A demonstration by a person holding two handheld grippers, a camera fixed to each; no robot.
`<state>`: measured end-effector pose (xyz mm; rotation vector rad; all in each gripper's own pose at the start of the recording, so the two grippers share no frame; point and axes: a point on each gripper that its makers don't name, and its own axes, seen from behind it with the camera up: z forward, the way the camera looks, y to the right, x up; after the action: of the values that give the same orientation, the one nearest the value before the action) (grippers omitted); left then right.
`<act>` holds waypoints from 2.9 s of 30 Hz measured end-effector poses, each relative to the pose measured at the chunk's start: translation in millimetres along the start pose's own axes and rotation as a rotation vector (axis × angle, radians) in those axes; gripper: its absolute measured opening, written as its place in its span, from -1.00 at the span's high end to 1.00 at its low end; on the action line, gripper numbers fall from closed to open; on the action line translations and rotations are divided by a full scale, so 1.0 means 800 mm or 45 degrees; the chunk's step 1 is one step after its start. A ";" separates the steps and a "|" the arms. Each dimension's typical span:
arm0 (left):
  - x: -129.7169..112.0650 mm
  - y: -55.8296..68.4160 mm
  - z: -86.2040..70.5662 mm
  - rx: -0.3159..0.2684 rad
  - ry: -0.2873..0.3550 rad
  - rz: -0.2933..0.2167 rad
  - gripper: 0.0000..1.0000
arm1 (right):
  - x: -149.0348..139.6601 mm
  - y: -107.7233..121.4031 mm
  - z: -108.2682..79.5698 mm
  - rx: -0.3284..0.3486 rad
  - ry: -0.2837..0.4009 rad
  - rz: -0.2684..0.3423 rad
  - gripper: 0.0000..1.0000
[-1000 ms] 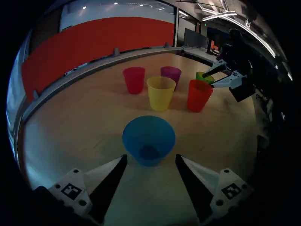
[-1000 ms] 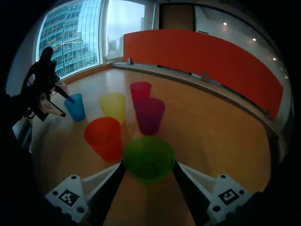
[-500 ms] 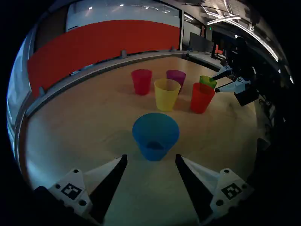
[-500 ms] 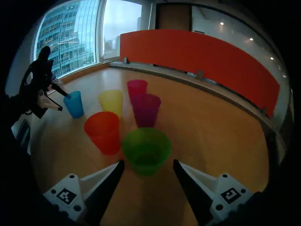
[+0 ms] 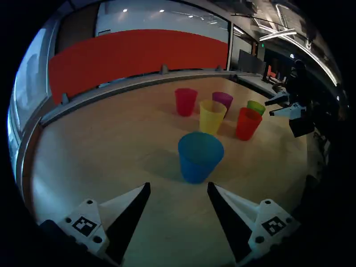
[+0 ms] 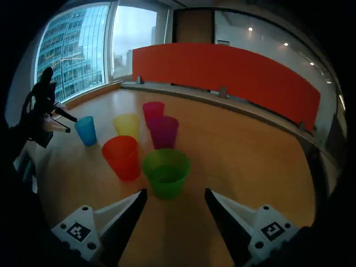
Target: Pour water
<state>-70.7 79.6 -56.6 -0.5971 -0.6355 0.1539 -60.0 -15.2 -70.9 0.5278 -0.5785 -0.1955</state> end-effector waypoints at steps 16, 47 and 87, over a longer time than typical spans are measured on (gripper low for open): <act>0.033 -0.037 -0.031 0.194 0.178 -0.023 -0.90 | 0.056 0.004 -0.027 -0.103 0.200 0.045 -1.00; 0.138 -0.105 -0.099 0.586 0.666 -0.125 -0.91 | 0.176 0.058 -0.060 -0.446 0.719 0.154 -1.00; 0.159 -0.110 -0.133 0.818 0.840 -0.118 -0.91 | 0.190 0.071 -0.093 -0.679 0.846 0.215 -0.99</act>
<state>90.7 -3.7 -9.7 0.0232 0.0452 0.0593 109.2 15.6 -22.7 0.0059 0.0881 -0.0020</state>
